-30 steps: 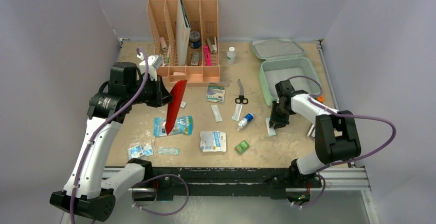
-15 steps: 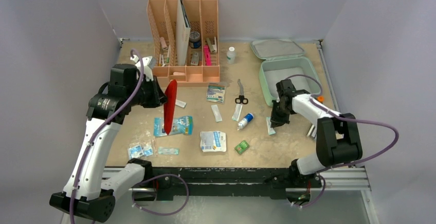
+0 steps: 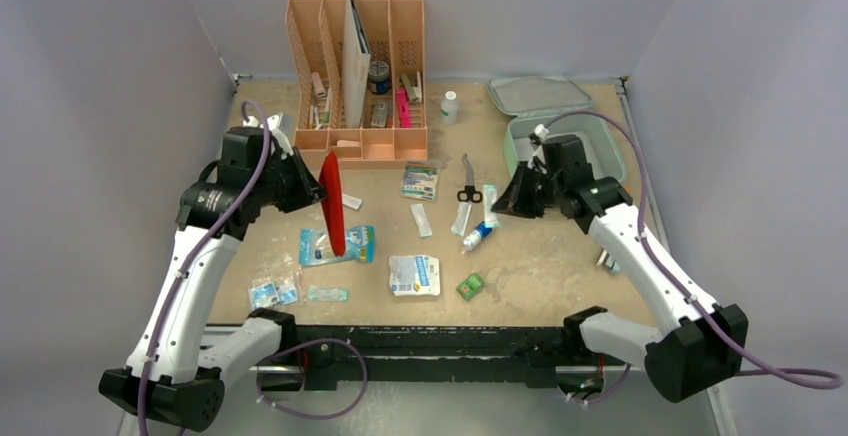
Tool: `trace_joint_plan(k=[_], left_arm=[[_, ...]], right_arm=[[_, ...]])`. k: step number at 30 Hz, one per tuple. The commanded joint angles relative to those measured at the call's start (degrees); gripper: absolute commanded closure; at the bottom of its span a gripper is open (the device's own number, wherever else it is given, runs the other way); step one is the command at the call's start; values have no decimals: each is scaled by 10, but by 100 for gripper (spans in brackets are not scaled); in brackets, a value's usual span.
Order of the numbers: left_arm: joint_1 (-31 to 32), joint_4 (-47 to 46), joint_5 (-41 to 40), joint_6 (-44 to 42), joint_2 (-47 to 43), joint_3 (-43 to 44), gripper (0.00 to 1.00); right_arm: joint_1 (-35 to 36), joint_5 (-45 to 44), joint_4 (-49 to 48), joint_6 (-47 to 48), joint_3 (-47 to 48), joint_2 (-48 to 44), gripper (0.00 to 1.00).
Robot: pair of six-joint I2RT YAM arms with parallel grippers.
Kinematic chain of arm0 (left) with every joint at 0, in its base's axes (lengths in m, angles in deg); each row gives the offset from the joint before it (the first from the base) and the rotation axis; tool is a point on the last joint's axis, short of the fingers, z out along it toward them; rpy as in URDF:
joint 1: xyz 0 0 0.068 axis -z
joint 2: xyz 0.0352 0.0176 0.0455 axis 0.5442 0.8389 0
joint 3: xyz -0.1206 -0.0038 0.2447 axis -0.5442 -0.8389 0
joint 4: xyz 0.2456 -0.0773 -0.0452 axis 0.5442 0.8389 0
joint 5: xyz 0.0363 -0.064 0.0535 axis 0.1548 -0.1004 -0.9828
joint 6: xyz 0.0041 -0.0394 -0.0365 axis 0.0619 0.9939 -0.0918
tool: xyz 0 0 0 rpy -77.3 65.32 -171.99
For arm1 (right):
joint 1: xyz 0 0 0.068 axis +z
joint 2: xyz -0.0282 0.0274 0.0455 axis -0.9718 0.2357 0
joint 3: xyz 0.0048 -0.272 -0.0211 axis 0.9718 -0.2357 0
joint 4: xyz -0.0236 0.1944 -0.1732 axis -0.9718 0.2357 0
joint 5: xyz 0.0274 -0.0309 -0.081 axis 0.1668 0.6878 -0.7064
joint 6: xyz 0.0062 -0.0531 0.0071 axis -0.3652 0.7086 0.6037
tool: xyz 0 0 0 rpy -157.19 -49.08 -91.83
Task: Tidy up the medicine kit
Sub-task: Place the medical item at the medicine pouch.
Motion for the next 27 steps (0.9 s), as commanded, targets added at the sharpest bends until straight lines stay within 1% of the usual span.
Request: trace_joint_plan(k=[1, 6, 9, 11, 16, 20, 24, 26, 27], left_arm=[[2, -55, 16, 58, 12, -19, 100], [2, -88, 61, 69, 31, -33, 100], [2, -114, 95, 86, 39, -53, 100], [2, -125, 117, 97, 46, -60, 100], [6, -126, 126, 89, 51, -61, 100], [7, -121, 119, 84, 46, -59, 100], [7, -124, 131, 91, 38, -67, 100], [7, -123, 138, 91, 36, -69, 100], [7, -121, 139, 90, 34, -69, 100]], right_arm=[[107, 47, -84, -118, 40, -20, 100], [206, 44, -239, -203, 45, -18, 100], [249, 51, -330, -238, 50, 17, 100], [282, 52, -368, -247, 72, 45, 100], [346, 49, -396, -252, 152, 121, 100], [376, 60, -420, -269, 201, 175, 100], [391, 53, -429, -288, 219, 211, 100], [393, 41, -418, -290, 224, 219, 100], [393, 31, -388, -287, 230, 223, 100]])
